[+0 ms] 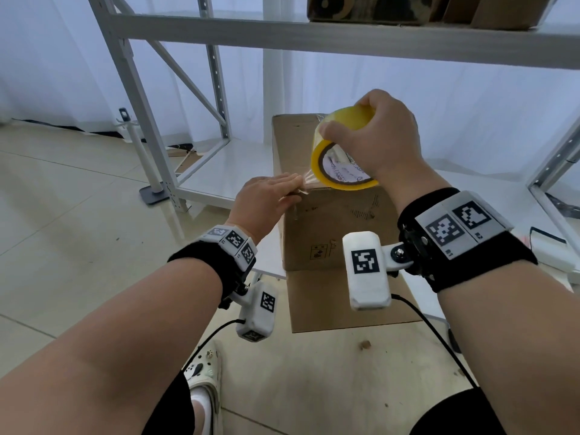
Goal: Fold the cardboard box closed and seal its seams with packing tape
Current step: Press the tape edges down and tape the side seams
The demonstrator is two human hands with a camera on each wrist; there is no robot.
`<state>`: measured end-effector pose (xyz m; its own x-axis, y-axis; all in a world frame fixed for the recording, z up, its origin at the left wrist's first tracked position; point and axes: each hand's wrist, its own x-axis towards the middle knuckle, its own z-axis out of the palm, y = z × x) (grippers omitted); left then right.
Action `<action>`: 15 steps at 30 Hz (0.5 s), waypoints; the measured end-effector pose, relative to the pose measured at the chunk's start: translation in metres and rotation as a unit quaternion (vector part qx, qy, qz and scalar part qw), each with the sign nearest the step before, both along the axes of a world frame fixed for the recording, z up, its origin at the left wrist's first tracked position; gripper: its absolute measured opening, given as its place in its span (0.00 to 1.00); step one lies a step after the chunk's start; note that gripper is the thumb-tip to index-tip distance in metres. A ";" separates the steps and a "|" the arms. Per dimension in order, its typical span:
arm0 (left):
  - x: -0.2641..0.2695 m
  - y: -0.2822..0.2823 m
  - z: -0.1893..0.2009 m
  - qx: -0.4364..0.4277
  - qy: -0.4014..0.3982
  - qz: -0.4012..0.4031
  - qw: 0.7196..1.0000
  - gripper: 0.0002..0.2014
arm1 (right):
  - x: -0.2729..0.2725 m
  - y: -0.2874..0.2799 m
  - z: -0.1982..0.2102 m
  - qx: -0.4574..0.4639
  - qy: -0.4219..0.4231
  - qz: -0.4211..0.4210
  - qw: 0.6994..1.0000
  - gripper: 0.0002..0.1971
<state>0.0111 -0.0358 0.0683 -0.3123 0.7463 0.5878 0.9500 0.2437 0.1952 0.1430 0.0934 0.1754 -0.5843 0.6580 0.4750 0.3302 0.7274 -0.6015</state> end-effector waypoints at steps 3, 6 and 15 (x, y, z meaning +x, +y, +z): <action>-0.003 -0.001 0.000 -0.014 -0.008 0.008 1.000 0.17 | 0.006 0.009 -0.002 -0.011 -0.012 -0.021 1.000 0.23; -0.003 -0.001 0.002 -0.021 -0.016 0.007 1.000 0.16 | 0.015 0.022 -0.005 0.000 -0.046 -0.034 0.998 0.26; 0.012 0.007 0.010 -0.120 0.069 0.058 0.989 0.19 | 0.019 0.027 -0.012 0.047 -0.086 -0.014 0.995 0.31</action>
<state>0.0232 -0.0284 0.0788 -0.3326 0.8337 0.4407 0.9265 0.3761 -0.0122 0.1621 0.1199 0.1632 -0.6445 0.6321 0.4302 0.4422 0.7671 -0.4647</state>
